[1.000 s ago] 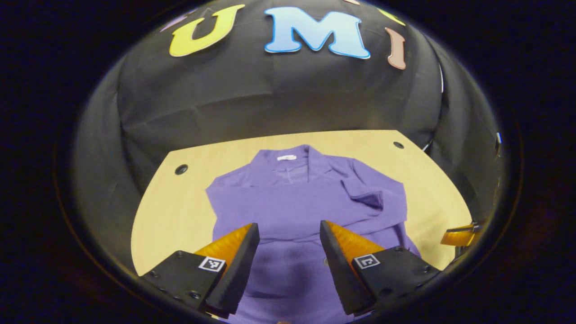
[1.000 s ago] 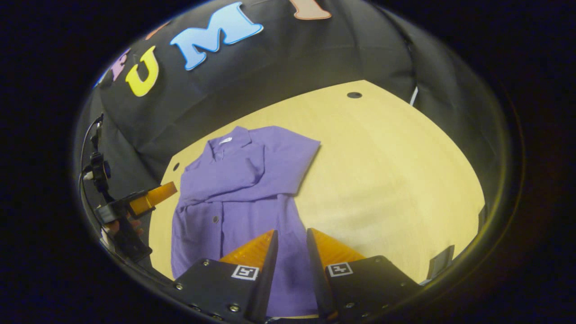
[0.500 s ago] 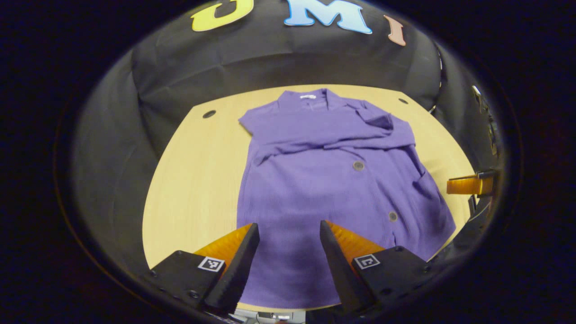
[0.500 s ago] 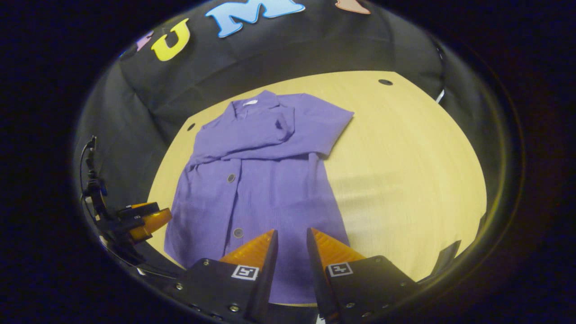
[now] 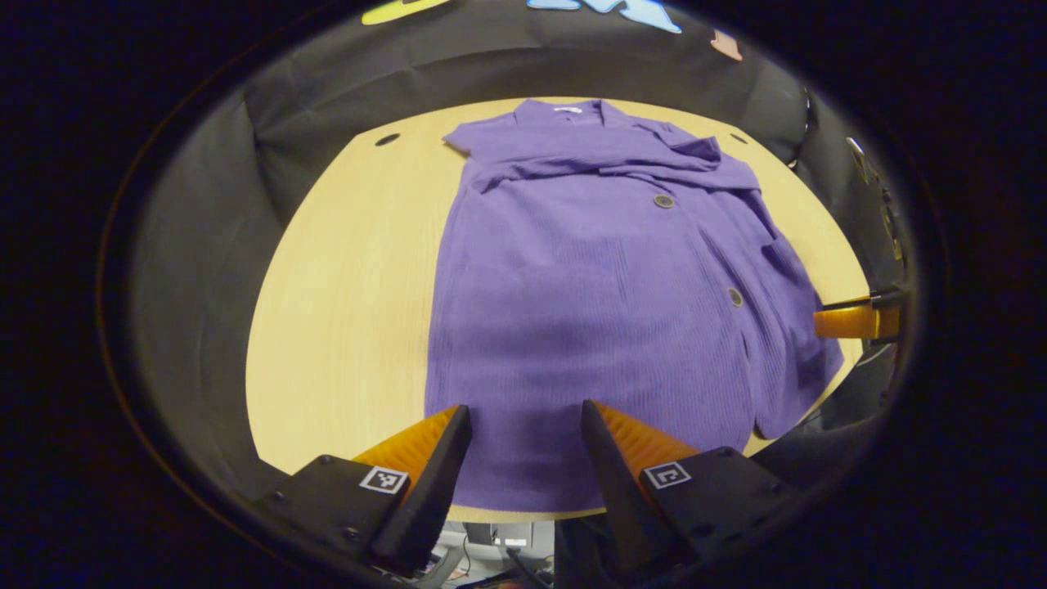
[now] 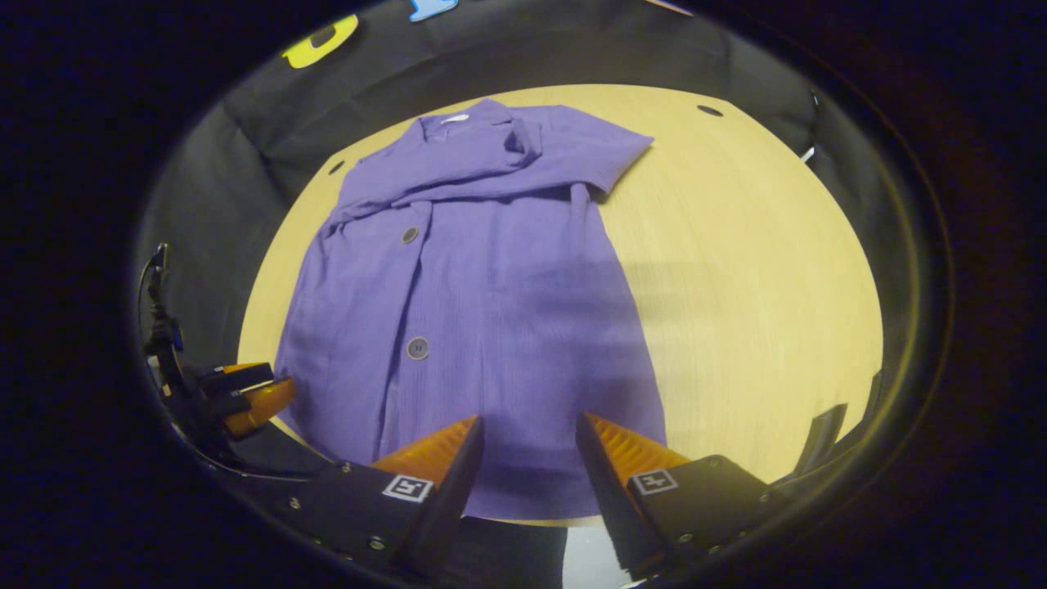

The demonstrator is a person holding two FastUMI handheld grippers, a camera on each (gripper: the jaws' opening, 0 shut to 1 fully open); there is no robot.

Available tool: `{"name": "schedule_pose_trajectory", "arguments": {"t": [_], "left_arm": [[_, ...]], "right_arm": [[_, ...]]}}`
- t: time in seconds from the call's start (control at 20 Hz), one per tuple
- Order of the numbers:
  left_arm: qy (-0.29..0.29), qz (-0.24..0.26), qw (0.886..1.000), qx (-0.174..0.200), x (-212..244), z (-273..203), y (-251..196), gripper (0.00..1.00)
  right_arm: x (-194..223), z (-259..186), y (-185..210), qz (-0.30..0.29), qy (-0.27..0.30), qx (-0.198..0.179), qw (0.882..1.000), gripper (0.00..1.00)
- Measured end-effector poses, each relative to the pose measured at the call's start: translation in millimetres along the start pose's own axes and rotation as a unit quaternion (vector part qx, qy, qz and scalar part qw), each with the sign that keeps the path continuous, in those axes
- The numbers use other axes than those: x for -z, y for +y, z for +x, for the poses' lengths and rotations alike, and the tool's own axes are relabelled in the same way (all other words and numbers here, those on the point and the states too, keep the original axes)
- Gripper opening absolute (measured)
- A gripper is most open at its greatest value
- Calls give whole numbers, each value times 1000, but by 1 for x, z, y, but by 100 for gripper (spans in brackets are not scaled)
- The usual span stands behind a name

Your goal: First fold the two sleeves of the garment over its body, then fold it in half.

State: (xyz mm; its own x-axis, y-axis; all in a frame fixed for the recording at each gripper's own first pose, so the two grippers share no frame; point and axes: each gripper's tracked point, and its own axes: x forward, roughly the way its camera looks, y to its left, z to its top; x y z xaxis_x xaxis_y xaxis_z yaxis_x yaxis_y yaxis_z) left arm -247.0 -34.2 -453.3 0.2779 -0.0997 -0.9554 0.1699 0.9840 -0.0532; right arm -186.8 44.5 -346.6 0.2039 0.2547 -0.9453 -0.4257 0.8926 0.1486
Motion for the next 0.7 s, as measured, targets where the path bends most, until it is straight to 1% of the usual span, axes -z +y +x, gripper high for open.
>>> {"name": "schedule_pose_trajectory", "arguments": {"t": [0.05,0.1,0.15,0.2,0.25,0.4,0.45,0.6,0.7], "left_arm": [[5,-3,1000,0,3,1,1,89],[12,-6,1000,-3,5,3,3,89],[19,-8,1000,-7,8,4,6,87],[29,-11,999,-14,14,7,9,91],[39,-17,999,-19,18,9,12,91],[63,-33,997,-18,24,17,12,91],[64,-34,997,-17,21,20,13,94],[80,-40,996,-14,23,20,13,91],[93,-62,994,-5,22,20,14,90]], "right_arm": [[3,1,-3,2,6,9,1000,71],[5,1,-4,3,11,17,1000,88],[8,3,-9,2,17,30,999,91],[10,4,-11,0,25,40,999,91],[13,4,-15,-1,30,54,998,91],[21,9,-19,-10,56,78,995,93],[24,12,-19,-13,64,81,995,93],[23,13,-19,-27,71,93,993,95],[22,15,-19,-28,79,96,992,94]]}}
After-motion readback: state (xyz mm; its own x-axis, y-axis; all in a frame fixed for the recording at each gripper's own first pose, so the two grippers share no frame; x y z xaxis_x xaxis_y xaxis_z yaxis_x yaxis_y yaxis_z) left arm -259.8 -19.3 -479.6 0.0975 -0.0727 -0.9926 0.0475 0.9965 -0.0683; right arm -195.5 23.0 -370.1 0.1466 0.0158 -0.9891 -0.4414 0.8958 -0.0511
